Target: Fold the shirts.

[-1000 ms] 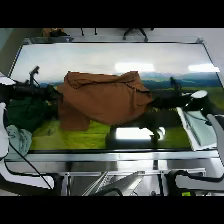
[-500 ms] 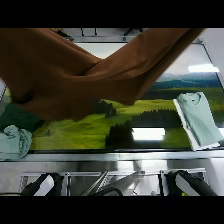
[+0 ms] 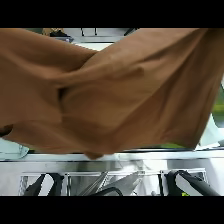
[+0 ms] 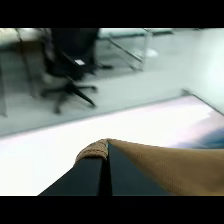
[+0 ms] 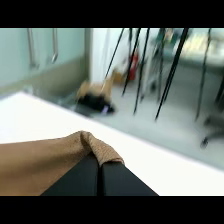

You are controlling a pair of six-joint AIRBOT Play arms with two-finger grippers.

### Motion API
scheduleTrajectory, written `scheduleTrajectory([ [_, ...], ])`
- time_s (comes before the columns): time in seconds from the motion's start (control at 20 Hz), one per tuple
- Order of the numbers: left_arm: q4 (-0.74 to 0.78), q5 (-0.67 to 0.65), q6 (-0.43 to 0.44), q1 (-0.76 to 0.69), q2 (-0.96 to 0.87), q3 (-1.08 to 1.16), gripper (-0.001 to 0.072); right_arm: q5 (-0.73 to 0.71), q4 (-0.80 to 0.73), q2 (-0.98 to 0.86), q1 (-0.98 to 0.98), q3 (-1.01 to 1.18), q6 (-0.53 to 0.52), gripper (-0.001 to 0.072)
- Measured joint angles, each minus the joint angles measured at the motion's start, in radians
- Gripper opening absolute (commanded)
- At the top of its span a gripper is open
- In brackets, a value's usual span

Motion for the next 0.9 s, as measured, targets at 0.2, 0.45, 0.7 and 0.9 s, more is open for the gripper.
scheduleTrajectory([
  [0.2,0.139,0.035,0.018,-0.244,-0.195,-0.172,0.0013,-0.011,0.000,-0.185,0.000,-0.192,0.014,0.0016],
  [0.45,0.317,0.167,0.021,-0.435,-0.608,-0.225,0.0013,-0.100,0.000,-0.488,0.001,-0.354,-0.003,0.0016],
  [0.7,0.369,0.195,-0.058,-0.480,-1.041,0.045,0.0013,-0.190,0.036,-0.771,0.001,-0.295,-0.020,0.0016],
  [0.9,0.377,0.189,-0.115,-0.483,-1.157,0.205,0.0013,-0.189,0.057,-0.875,-0.001,-0.154,-0.016,0.0016],
])
